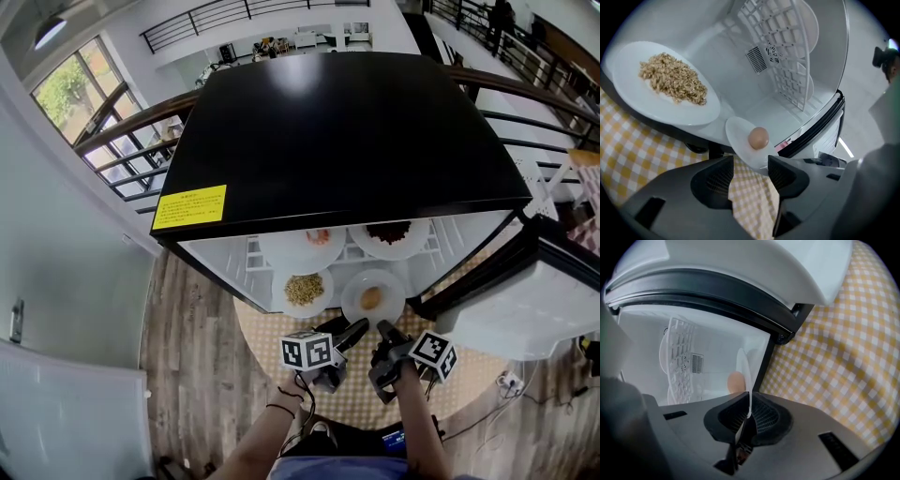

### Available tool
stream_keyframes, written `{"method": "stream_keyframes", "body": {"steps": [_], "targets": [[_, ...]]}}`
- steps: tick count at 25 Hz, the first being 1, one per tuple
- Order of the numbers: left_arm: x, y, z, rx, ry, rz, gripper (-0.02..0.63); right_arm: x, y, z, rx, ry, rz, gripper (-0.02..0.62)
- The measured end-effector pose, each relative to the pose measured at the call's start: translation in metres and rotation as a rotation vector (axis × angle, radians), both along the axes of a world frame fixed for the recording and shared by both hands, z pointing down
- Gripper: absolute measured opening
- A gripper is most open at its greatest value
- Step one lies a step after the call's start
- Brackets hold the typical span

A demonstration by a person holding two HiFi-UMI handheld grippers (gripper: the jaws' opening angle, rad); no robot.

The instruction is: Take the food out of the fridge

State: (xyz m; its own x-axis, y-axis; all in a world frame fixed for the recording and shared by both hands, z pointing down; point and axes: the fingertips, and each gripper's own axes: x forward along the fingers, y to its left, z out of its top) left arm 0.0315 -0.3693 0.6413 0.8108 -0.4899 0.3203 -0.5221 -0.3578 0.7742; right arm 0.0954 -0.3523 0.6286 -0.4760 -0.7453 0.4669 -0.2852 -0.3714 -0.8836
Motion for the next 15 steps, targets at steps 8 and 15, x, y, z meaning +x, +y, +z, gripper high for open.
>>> {"method": "stream_keyframes", "body": {"steps": [8,15], "targets": [[0.000,-0.014,-0.001,0.052,-0.064,-0.027,0.219,-0.003,0.001,-0.005,0.010,-0.002,-0.027,0.026],[-0.005,-0.006,-0.014,0.087,-0.052,-0.056,0.219,-0.006,0.006,-0.013,0.021,-0.026,-0.060,0.026]]}}
